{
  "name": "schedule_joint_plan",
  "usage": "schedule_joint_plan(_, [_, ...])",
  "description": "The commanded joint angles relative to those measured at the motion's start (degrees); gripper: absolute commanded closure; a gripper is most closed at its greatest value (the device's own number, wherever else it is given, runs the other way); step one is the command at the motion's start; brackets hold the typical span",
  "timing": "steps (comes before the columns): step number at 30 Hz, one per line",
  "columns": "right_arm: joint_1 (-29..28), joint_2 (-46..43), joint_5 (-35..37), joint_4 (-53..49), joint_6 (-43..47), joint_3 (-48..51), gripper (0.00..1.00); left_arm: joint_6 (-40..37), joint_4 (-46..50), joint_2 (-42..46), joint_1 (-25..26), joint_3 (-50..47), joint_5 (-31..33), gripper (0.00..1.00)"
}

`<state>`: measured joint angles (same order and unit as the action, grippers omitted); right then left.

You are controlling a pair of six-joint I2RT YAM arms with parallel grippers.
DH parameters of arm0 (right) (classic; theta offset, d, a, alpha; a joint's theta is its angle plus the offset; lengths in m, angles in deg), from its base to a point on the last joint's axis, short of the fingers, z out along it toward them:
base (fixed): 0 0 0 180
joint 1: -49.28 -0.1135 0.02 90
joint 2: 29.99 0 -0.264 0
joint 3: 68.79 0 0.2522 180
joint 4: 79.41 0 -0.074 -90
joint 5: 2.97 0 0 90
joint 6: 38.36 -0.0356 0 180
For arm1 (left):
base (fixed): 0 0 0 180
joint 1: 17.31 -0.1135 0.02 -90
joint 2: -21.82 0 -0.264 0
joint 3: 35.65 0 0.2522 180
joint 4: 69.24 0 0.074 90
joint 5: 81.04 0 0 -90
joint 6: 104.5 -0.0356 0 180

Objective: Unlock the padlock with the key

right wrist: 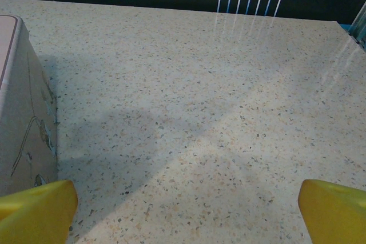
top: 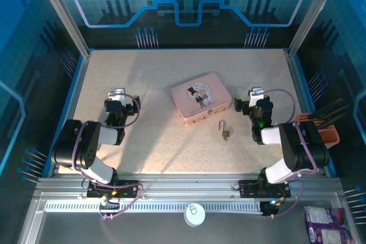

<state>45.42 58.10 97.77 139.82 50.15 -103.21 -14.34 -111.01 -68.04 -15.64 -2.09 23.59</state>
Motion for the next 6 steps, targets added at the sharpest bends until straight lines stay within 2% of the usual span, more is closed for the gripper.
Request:
schedule_joint_plan(1, [-0.8, 0.4, 1.1, 0.0, 0.5, -1.4, 0.00, 1.1, 0.0, 0.6, 0.1, 1.0, -1.1, 0.01])
schedule_joint_plan(6, [-0.9, 0.4, 1.4, 0.8, 0.6, -0.9, 0.00, 1.0, 0.0, 0.7, 0.1, 1.0, -1.0, 0.01])
